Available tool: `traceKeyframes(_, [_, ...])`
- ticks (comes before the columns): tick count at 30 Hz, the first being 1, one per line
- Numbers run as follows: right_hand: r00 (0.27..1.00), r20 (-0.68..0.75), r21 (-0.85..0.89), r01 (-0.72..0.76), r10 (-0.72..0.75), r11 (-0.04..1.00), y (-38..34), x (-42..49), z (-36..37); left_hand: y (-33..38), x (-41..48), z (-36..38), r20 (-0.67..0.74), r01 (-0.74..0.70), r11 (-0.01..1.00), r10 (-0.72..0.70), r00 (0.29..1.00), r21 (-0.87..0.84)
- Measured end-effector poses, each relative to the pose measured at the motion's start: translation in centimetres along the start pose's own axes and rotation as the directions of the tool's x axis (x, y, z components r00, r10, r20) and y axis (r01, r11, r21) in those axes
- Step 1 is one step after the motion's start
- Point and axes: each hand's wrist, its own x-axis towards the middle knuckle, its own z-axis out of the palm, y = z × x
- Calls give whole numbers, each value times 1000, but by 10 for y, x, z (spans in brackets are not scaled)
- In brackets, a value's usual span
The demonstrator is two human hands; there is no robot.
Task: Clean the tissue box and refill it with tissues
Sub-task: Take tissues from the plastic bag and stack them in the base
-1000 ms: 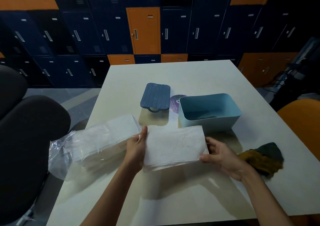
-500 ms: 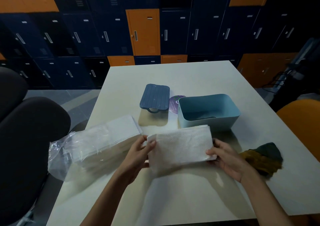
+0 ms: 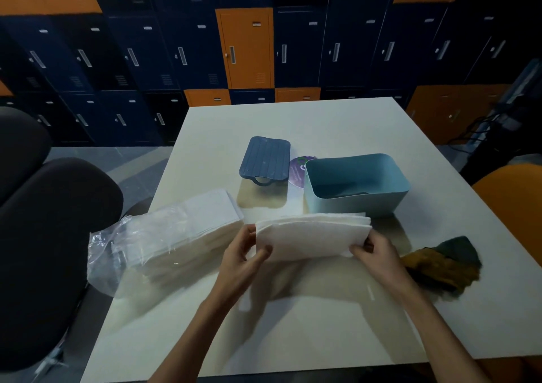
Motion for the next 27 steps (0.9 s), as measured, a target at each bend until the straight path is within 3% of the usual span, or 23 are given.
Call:
traceKeyframes(5, [998, 20, 38, 56, -56, 998, -7, -7, -7, -4, 3, -5, -22, -3, 996, 5, 1000, 89])
traceKeyframes(10, [983, -127, 117, 146, -131, 982, -45, -2, -59, 51, 40, 10, -4, 43, 997, -43, 999, 58])
traceKeyframes(13, [968, -192, -7, 164, -162, 987, -67, 30, -98, 86, 86, 36, 25, 131, 990, -133, 991, 48])
traceKeyframes(16, [967, -220, -249, 68, -125, 966, -75, 70, -117, 101, 132, 65, -10, 166, 936, -172, 985, 310])
traceKeyframes(21, [979, -199, -580, -83, -42, 810, -77, 107, -113, 97, 165, 93, -31, 144, 600, -195, 980, 787])
traceKeyframes(27, [999, -25, -853, -7, -28, 522, -67, 122, -92, 89, 162, 108, 81, -73, 103, -77, 994, 992])
